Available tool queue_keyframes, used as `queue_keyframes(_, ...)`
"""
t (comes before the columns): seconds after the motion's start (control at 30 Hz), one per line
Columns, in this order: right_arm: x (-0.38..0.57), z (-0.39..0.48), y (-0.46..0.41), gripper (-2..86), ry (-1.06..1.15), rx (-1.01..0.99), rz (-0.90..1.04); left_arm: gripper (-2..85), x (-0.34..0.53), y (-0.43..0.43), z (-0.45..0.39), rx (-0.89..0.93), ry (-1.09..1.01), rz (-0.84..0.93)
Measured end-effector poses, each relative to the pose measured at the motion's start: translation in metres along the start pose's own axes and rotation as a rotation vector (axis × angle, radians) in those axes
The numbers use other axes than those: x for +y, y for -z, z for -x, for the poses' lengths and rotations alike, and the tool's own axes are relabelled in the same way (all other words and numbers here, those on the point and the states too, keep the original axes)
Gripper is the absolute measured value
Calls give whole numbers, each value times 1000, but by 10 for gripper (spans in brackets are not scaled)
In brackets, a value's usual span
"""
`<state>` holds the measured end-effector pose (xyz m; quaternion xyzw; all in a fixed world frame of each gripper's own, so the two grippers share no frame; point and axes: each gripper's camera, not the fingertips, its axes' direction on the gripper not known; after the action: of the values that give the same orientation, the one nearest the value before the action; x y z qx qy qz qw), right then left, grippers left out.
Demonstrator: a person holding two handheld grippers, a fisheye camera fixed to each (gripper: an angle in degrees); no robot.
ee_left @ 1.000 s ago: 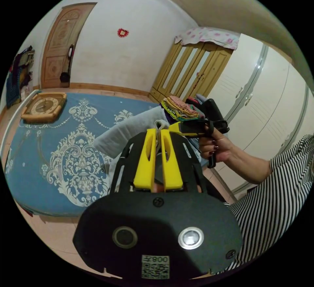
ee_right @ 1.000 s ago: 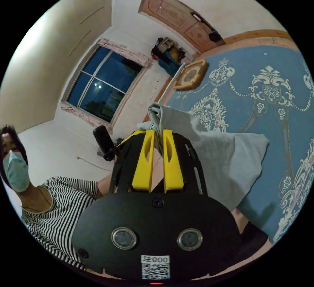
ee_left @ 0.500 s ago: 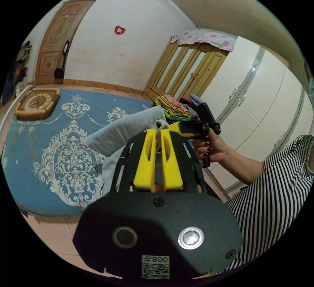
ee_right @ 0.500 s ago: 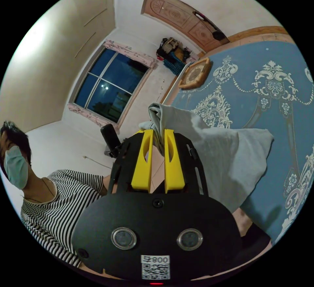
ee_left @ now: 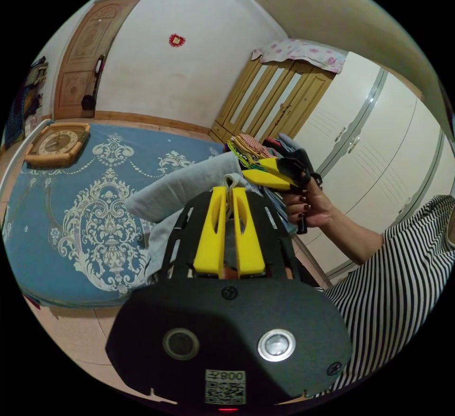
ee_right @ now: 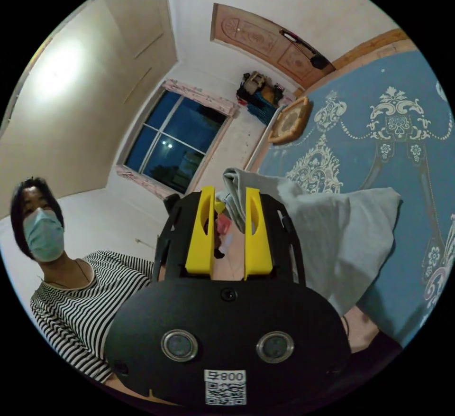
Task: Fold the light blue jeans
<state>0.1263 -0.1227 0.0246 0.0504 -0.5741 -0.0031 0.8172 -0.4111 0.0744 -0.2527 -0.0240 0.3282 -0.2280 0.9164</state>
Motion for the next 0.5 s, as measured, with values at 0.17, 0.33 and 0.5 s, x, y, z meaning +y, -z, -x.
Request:
queue_keyframes(0.17, -8, 18, -30, 126, 65, 121, 80, 24, -3, 23, 3, 5, -3, 9)
queue_keyframes(0.33, -7, 22, -47, 97, 69, 163, 136, 24, -4, 45, 8, 3, -1, 15)
queue_keyframes(0.5, 0, 18, -39, 72, 29, 140, 135, 24, -6, 72, 19, -14, 17, 0)
